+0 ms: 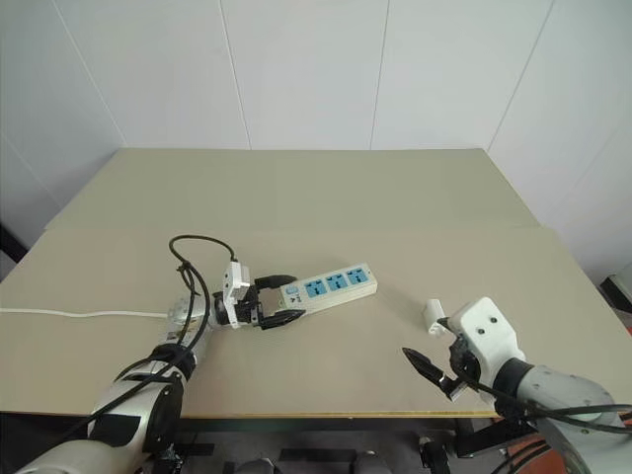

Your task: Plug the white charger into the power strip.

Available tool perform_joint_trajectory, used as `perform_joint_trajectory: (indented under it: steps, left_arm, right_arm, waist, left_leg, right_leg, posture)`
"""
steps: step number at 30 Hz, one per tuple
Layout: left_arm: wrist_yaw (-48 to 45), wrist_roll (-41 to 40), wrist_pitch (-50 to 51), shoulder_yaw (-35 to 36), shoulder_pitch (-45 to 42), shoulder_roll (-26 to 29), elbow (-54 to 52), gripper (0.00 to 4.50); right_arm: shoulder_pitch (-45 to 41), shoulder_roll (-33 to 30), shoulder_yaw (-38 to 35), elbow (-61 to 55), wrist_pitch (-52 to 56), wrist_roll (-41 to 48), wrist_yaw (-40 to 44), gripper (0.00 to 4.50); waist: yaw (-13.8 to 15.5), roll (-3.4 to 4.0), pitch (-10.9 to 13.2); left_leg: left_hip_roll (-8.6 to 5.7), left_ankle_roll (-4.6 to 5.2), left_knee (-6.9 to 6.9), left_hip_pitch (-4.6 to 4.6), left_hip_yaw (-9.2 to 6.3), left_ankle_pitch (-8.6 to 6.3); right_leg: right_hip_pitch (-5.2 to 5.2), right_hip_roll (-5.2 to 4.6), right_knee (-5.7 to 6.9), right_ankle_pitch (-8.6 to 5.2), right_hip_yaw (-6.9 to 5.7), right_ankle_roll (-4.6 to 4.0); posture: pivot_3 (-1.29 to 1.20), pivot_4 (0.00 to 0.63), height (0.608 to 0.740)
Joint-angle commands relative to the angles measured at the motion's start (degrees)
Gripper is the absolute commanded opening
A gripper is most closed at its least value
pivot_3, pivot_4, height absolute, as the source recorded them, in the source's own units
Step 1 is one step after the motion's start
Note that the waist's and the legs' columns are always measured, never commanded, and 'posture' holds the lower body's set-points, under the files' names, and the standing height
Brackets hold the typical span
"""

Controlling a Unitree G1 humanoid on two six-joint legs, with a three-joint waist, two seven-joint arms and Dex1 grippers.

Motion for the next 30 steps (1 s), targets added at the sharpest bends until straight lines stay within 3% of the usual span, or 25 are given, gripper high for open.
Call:
perform_joint_trajectory:
  steps: [1,22,25,27,30]
  left_arm:
    - [1.3,0.9,-1.2,0.2,-1.2,0.5,0.8,4.46]
    - [5.4,5.3,-1.0,-2.0,0.1,0.7,2.4,4.46]
    - [4.5,4.7,-1.1,-1.5,0.1,0.4,2.5,3.94]
    - [3.5,4.5,-1.1,-1.4,0.0,0.3,2.5,3.34]
    - [3.6,5.1,-0.4,-1.8,-0.2,0.3,2.6,3.26]
  right_arm:
    - [0.4,-0.1,-2.0,-2.4,0.3,0.8,-0.8,4.50]
    - [-1.8,-0.7,0.4,-1.5,2.2,1.4,-2.6,4.50]
    - [-1.7,-0.6,0.5,-1.5,2.1,1.4,-2.8,4.50]
    - [-1.5,-0.6,0.5,-1.4,2.1,1.3,-3.0,4.50]
    - [-1.5,-0.6,0.6,-1.4,2.1,1.2,-3.2,4.50]
  waist:
    - [0.0,0.00,0.0]
    - [0.0,0.01,-0.1]
    - [0.0,0.01,-0.1]
    - [0.0,0.01,-0.1]
    - [0.0,0.01,-0.1]
  left_leg:
    - [0.00,0.00,0.00,0.01,0.00,0.00]
    - [0.00,0.01,-0.02,0.18,0.00,0.00]
    - [0.00,0.01,-0.02,0.19,0.00,-0.01]
    - [0.00,0.01,-0.02,0.17,0.00,-0.01]
    - [0.00,0.01,-0.02,0.17,0.00,-0.01]
  right_leg:
    - [0.01,0.00,0.00,0.00,0.00,0.00]
    - [0.18,0.00,-0.02,-0.01,0.00,0.01]
    - [0.18,0.00,-0.02,-0.01,0.00,0.01]
    - [0.18,0.00,-0.02,-0.01,-0.01,0.01]
    - [0.18,0.00,-0.04,-0.01,0.00,0.01]
  posture:
    - [0.00,0.150,0.740]
    - [0.00,0.150,0.740]
    - [0.00,0.150,0.740]
    - [0.00,0.150,0.740]
    - [0.00,0.150,0.740]
